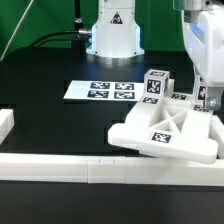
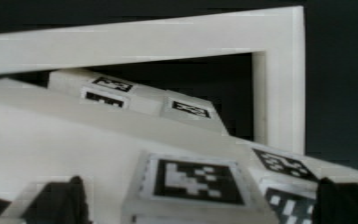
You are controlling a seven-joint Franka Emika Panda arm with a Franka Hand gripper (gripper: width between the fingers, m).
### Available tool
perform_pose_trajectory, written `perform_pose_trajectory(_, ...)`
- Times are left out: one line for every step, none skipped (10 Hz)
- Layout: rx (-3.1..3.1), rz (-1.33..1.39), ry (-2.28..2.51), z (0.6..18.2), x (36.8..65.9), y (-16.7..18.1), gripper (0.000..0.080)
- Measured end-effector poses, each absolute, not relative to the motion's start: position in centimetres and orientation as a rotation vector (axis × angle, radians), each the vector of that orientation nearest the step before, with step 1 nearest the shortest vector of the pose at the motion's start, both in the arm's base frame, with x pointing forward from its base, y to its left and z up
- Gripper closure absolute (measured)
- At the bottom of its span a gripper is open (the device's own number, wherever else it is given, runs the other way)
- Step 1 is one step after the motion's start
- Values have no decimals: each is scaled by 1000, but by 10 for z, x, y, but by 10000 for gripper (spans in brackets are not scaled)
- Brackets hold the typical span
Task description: Assemble chair
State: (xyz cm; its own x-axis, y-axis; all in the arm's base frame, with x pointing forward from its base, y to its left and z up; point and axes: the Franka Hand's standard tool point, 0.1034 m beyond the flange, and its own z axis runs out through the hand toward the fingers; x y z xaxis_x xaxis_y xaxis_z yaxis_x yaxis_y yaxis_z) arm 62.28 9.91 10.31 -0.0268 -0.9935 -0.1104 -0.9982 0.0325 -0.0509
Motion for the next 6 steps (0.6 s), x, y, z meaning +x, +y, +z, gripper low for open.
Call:
perform_pose_trajectory(-2198, 54, 2078, 103, 623, 99, 153)
perform_pose_trajectory(-2277, 46, 1990, 103, 623, 99, 153)
perform_pose_trajectory(-2363, 38, 1884, 103, 623, 99, 151)
perform_pose_trajectory(-2418, 33, 1814, 103, 623, 99, 151)
perform_pose_trajectory(-2512, 37, 1687, 103, 622, 98, 151)
perform_pose_trajectory(-2597, 60, 1561, 105, 623, 99, 151)
